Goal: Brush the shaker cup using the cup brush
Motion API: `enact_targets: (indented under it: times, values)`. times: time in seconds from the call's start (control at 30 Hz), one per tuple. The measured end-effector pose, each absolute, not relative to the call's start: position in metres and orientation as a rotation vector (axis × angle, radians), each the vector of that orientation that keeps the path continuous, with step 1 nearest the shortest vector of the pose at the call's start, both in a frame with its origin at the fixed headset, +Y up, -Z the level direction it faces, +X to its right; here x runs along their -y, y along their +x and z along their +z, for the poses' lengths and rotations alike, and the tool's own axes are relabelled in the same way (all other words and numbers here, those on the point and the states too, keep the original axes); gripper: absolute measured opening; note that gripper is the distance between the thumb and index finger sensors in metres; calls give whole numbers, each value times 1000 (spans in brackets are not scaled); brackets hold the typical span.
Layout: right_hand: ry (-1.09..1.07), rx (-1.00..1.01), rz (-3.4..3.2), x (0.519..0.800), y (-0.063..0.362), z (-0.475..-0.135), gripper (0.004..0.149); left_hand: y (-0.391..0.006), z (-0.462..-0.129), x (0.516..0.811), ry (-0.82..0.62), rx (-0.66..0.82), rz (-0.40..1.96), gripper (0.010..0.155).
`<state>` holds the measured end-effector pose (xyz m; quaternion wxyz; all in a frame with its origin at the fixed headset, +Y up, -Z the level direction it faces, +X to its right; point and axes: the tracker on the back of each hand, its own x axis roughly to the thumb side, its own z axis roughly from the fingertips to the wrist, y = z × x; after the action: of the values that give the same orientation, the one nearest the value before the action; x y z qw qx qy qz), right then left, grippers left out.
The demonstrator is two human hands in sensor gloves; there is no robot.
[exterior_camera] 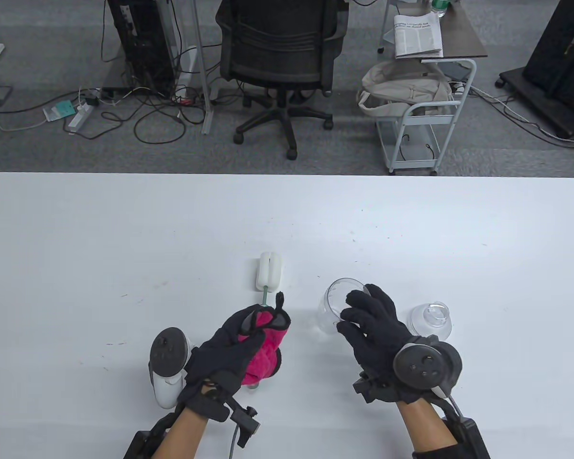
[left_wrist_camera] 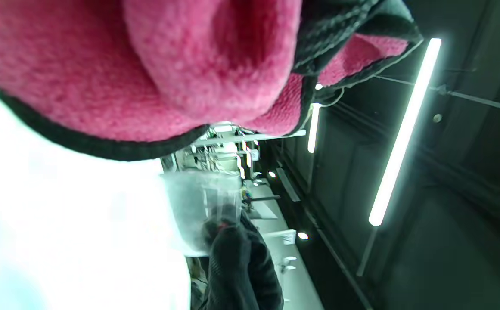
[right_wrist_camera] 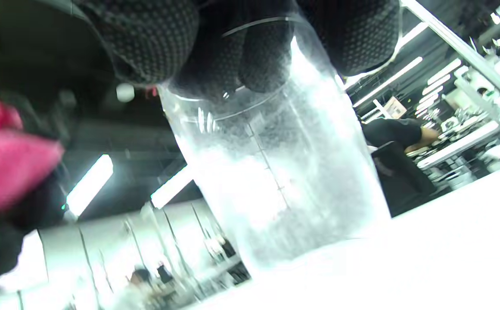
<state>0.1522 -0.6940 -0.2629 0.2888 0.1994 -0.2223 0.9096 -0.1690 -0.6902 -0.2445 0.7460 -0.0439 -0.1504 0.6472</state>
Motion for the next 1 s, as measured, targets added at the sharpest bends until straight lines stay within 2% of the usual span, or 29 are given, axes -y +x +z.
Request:
enact_targets:
  times: [0.07, 0.17, 0.27, 0.33, 0.47, 0.53, 0.63, 0.73, 0.77, 0.83, 0.93, 1.0]
  values:
    - [517, 522, 2491, 706, 149, -269, 33, -169, -246, 692, -119, 312, 1402, 52]
    - [463, 479, 2490, 714, 147, -274, 34, -167, -248, 696, -181, 331, 1404, 62]
    - [430, 454, 2503, 720, 146, -278, 34, -161, -250, 699, -229, 447, 1394, 69]
    - [447, 457, 2518, 722, 144, -280, 34, -159, -249, 699, -280, 467, 1391, 69]
    - [426, 428, 2517, 724, 142, -280, 35, -158, -248, 700, -262, 418, 1306, 62]
    - [425, 418, 2502, 716, 147, -279, 48, -160, -249, 702, -267, 394, 1297, 58]
    - [423, 537, 2428, 682, 169, -271, 64, -163, -248, 700, -235, 363, 1273, 56]
    - [288, 794, 2414, 664, 204, -265, 64, -162, -248, 698, -224, 369, 1241, 57]
    - [206, 784, 2507, 667, 216, -269, 63, -161, -248, 698, -230, 375, 1232, 57]
    - [24, 627, 2734, 683, 233, -279, 65, -156, -247, 698, -252, 411, 1195, 59]
    - [-230, 150, 2928, 715, 246, -296, 67, -146, -246, 697, -287, 498, 1096, 63]
    - [-253, -60, 2904, 734, 250, -302, 62, -140, -244, 697, -307, 559, 1043, 66]
